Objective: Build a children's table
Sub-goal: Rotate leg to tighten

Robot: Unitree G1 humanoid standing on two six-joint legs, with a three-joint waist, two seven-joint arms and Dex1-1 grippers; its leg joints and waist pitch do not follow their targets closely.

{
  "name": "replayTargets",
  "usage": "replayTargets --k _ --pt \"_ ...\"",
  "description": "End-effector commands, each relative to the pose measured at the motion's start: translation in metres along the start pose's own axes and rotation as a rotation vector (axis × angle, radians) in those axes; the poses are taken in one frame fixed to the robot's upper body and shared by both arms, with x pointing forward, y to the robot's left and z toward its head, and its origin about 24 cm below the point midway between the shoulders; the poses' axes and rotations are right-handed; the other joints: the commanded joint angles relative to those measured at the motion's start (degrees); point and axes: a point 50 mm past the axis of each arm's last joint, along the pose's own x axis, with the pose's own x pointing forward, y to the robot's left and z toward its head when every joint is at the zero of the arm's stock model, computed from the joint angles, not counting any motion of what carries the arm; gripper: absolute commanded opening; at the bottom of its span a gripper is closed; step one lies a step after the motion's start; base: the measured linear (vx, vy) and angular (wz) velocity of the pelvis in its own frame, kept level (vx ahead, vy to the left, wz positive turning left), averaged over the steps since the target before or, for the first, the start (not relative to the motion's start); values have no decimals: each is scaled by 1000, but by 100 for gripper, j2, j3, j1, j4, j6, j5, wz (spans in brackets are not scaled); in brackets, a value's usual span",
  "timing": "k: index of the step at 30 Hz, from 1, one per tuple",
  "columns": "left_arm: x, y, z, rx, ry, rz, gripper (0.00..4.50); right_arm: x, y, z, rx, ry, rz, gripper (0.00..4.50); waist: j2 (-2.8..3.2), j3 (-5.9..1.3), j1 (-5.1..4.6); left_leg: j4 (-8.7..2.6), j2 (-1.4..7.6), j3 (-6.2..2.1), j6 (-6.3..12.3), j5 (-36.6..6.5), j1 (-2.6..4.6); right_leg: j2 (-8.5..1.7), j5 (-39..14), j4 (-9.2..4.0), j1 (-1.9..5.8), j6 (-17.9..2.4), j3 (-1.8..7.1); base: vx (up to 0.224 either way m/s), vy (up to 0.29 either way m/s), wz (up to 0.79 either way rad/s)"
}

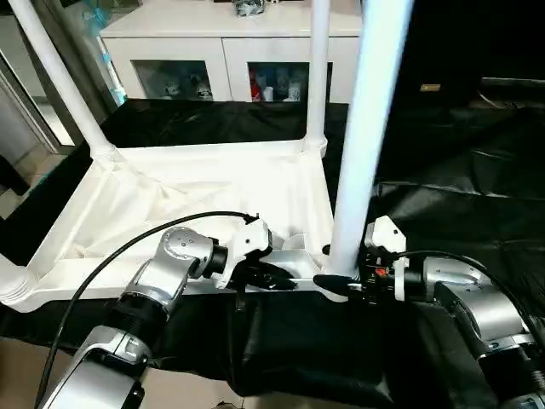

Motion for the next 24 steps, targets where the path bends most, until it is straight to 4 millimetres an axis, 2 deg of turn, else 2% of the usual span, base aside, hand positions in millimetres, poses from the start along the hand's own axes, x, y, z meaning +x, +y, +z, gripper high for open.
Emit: replayTargets --k 1,3,4,5,6,7,8,9,11,12,13,14,15,16,17,18,20,22,24 --pt "8 1 10 4 -94 29 0 8 1 -5 28 -23 -88 283 -76 -353 5 -382 308 -144 437 -1296 105 -329 -1151 -453 240 -1393 219 0 0 0" --pt "11 3 11 5 -95 65 0 10 -2 -9 33 -15 -148 283 -107 -345 -20 -392 297 -145 376 -1372 102 -321 -1229 -473 241 -1366 215 0 0 0" --pt "14 6 11 0 -89 111 0 12 -5 -13 48 -9 -210 277 -102 -336 -66 -409 280 -156 274 -1485 104 -316 -1372 -493 247 -1321 206 0 0 0" --pt "15 9 11 -4 -83 144 0 14 -7 -16 61 -5 -254 276 -94 -334 -72 -414 275 -162 252 -1527 102 -312 -1429 -491 256 -1302 203 0 0 0" --pt "23 17 12 -19 -66 245 0 21 -16 -24 149 -14 -434 276 -30 -319 -106 -416 267 -158 210 -1652 121 -313 -1576 -510 219 -1280 214 0 0 0" --pt "23 17 12 -19 -66 245 0 21 -16 -24 149 -14 -434 276 -51 -293 -134 -433 266 -155 151 -1779 141 -303 -1762 -551 198 -1246 207 0 0 0" --pt "28 20 14 -31 -67 284 0 26 -18 -27 187 -15 -508 276 -76 -293 -172 -437 236 -182 44 -1975 143 -321 -2115 -561 242 -1160 192 0 0 0" --pt "33 23 16 -36 -67 320 0 31 -20 -29 217 -13 -573 275 -46 -281 -207 -452 250 -186 -17 -2082 171 -316 -2318 -593 203 -1064 201 0 0 0" --pt "37 24 18 -41 -70 343 0 36 -20 -31 243 -10 -620 275 -66 -270 -245 -459 229 -206 -40 -2263 185 -315 -2573 -628 208 -972 191 0 0 0" --pt "47 27 25 -52 -86 396 0 50 -17 -31 272 -7 -660 275 -28 -268 -242 -461 240 -203 -26 -2297 195 -318 -2593 -642 185 -931 206 0 0 0" --pt "47 27 24 -55 -86 401 0 51 -17 -31 274 -6 -662 275 -32 -261 -261 -462 237 -194 -35 -2347 211 -311 -2620 -657 160 -931 209 0 0 0" --pt "48 27 25 -55 -87 402 0 52 -17 -31 273 -6 -661 275 -49 -252 -268 -471 219 -217 -53 -2430 204 -319 -2797 -666 195 -870 186 0 0 0" --pt "52 28 28 -60 -98 408 0 61 -14 -29 259 -4 -651 275 -39 -257 -269 -484 230 -223 -38 -2425 198 -328 -2825 -674 202 -821 190 0 0 0" --pt "57 26 31 -56 -113 385 0 72 -9 -22 243 -33 -598 275 -48 -271 -277 -493 233 -227 -5 -2402 200 -333 -2773 -676 208 -819 188 0 0 0" --pt "58 24 33 -40 -119 359 0 74 -8 -16 246 -74 -560 275 -45 -276 -282 -499 238 -228 19 -2382 194 -338 -2707 -678 217 -830 189 0 0 0" --pt "57 24 33 -33 -120 347 0 73 -8 -14 245 -89 -553 330 -40 -283 -296 -507 245 -228 60 -2306 170 -332 -2531 -664 235 -854 194 0 0 0" --pt "55 23 32 -29 -123 331 0 72 -9 -12 235 -98 -538 344 -43 -286 -304 -509 249 -221 96 -2277 171 -324 -2389 -654 227 -904 200 0 0 0" --pt "47 19 28 -10 -127 259 0 62 -10 -7 159 -97 -460 353 -75 -305 -322 -495 250 -205 203 -2132 140 -339 -2136 -631 259 -1028 210 0 0 0" --pt "42 16 24 10 -113 212 0 54 -8 -6 114 -87 -381 381 -88 -324 -285 -468 258 -186 324 -1880 132 -337 -1762 -602 281 -1123 220 0 0 0"
